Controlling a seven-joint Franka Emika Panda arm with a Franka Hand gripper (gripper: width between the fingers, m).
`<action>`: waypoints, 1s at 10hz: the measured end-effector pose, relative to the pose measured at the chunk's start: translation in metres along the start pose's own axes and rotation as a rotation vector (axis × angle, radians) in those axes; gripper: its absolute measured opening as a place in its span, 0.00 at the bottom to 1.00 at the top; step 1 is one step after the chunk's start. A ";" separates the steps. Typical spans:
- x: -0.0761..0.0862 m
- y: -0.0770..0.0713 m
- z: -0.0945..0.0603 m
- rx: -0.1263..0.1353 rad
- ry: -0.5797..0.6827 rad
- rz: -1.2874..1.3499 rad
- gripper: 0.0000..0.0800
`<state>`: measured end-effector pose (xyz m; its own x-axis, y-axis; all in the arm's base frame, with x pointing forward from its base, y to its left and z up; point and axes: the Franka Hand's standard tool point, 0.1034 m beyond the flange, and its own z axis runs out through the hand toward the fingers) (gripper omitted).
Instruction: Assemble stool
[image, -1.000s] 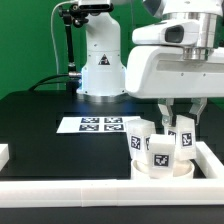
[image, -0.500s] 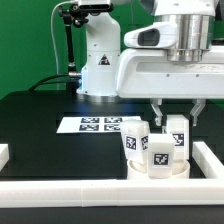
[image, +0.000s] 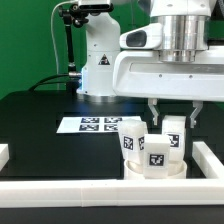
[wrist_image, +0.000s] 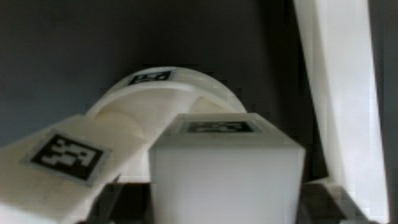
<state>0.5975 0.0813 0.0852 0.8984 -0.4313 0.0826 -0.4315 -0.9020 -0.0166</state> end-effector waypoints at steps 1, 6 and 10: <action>0.000 0.000 0.000 0.000 0.000 0.084 0.43; 0.002 0.002 0.000 0.070 -0.019 0.512 0.43; 0.005 0.002 0.000 0.110 -0.031 0.786 0.43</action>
Offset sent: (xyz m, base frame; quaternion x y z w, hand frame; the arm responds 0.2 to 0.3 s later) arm -0.0156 -0.0035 -0.0076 0.0803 -0.0361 0.3204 0.9432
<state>0.6009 0.0772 0.0851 0.3362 -0.9415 -0.0220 -0.9312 -0.3289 -0.1569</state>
